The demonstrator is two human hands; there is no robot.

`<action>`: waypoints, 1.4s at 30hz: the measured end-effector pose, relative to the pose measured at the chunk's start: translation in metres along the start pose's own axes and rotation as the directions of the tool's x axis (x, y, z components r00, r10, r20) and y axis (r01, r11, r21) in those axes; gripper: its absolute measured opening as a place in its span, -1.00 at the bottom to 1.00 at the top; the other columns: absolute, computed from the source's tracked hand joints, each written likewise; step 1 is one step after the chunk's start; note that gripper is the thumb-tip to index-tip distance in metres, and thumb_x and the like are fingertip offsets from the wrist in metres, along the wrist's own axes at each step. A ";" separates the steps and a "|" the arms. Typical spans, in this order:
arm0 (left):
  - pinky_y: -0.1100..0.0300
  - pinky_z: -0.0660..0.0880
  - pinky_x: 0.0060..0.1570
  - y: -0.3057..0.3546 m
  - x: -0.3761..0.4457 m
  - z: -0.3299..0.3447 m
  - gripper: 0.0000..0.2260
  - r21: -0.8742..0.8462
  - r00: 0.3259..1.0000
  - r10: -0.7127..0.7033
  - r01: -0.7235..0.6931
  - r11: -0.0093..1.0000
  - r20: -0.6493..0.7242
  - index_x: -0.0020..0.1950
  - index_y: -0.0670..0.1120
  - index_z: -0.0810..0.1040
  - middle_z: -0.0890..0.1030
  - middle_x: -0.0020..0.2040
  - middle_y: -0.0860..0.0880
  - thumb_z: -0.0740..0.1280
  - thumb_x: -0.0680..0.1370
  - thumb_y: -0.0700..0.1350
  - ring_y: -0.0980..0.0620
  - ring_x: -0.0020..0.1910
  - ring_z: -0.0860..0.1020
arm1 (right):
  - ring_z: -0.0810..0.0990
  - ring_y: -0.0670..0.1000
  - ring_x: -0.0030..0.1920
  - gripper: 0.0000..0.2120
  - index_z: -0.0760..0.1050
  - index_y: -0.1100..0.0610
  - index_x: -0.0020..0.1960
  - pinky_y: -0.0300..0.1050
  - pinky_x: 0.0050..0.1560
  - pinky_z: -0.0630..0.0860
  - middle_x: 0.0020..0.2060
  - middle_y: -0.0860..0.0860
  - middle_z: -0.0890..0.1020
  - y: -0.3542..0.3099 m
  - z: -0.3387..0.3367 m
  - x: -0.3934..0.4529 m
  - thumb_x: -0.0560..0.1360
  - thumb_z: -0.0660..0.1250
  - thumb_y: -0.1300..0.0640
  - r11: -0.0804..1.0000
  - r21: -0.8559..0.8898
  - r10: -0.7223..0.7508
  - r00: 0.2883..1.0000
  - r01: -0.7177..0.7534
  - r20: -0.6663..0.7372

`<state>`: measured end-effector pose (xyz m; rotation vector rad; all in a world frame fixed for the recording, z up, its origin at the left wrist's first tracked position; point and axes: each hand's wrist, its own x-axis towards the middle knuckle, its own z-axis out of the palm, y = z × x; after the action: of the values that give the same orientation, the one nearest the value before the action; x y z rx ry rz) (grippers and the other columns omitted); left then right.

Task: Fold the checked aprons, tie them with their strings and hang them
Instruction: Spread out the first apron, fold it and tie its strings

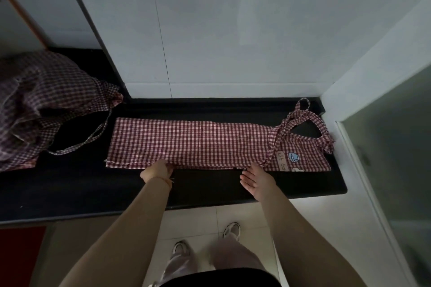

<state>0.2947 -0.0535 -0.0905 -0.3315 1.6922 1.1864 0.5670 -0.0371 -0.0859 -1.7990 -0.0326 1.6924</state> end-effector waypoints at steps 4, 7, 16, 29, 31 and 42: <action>0.11 0.44 0.11 -0.004 0.003 0.002 -0.86 0.041 0.996 -0.064 0.061 0.997 0.065 0.13 -0.16 0.54 0.63 0.18 -0.14 0.32 0.58 -0.20 -0.02 0.07 0.59 | 0.59 0.11 -0.06 -0.71 0.47 0.29 0.18 0.07 0.12 0.51 -0.04 0.17 0.60 -0.010 0.000 0.011 0.55 0.40 0.15 1.000 -0.009 0.020 1.000 -0.020 -0.023; 0.09 0.47 0.13 -0.004 0.007 -0.001 -0.93 0.077 0.997 -0.068 0.065 0.995 0.035 0.02 -0.19 0.55 0.62 0.19 -0.17 0.36 0.57 -0.21 -0.04 0.07 0.59 | 0.58 0.12 -0.09 -0.70 0.44 0.29 0.26 0.07 0.08 0.51 -0.01 0.19 0.59 -0.016 0.002 0.015 0.57 0.36 0.23 1.000 -0.003 0.022 0.999 -0.023 -0.044; 0.11 0.55 -0.03 -0.016 0.003 -0.006 -0.94 0.122 0.993 -0.116 0.114 0.986 0.010 -0.05 -0.20 0.53 0.64 0.15 -0.20 0.38 0.56 -0.22 -0.03 -0.05 0.62 | 0.59 0.21 0.16 -0.74 0.43 0.32 0.26 0.12 0.16 0.52 0.18 0.23 0.57 -0.026 0.007 0.007 0.58 0.26 0.32 0.995 -0.086 0.034 0.985 -0.049 -0.168; 0.05 0.55 -0.07 -0.009 -0.025 0.018 -0.87 0.800 0.769 0.553 -0.532 0.275 0.321 -0.02 -0.06 0.56 0.60 -0.03 -0.05 0.33 0.56 -0.01 0.04 -0.12 0.52 | 0.54 0.02 -0.15 -0.84 0.50 0.20 0.07 -0.18 -0.25 0.42 -0.08 0.09 0.58 -0.020 0.004 0.004 0.57 0.30 0.12 0.598 -0.741 -0.642 0.736 0.305 -0.215; -0.01 0.48 0.23 -0.015 -0.027 0.031 -0.73 0.757 0.631 0.508 -0.650 -0.064 0.586 0.22 0.01 0.54 0.51 0.25 -0.01 0.35 0.55 0.03 0.00 0.22 0.46 | 0.59 0.04 -0.11 -0.80 0.45 0.18 0.13 -0.16 -0.24 0.50 -0.04 0.09 0.59 -0.027 0.002 0.001 0.55 0.32 0.13 0.585 -0.710 -0.703 0.681 0.393 -0.202; -0.24 0.15 0.46 -0.053 -0.046 0.095 -0.42 0.659 0.717 0.076 -0.588 -0.469 0.693 0.58 0.13 0.02 0.01 0.59 -0.12 0.16 0.62 0.19 -0.29 0.55 -0.02 | 0.58 0.04 -0.15 -0.66 0.48 0.28 0.29 0.02 0.02 0.59 0.13 0.26 0.60 -0.098 -0.024 0.012 0.53 0.25 0.37 0.981 -0.127 -0.165 0.974 0.145 -0.158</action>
<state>0.4055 -0.0145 -0.0823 1.7104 1.8407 -0.3152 0.6310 0.0347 -0.0519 -1.9642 -0.1962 1.4511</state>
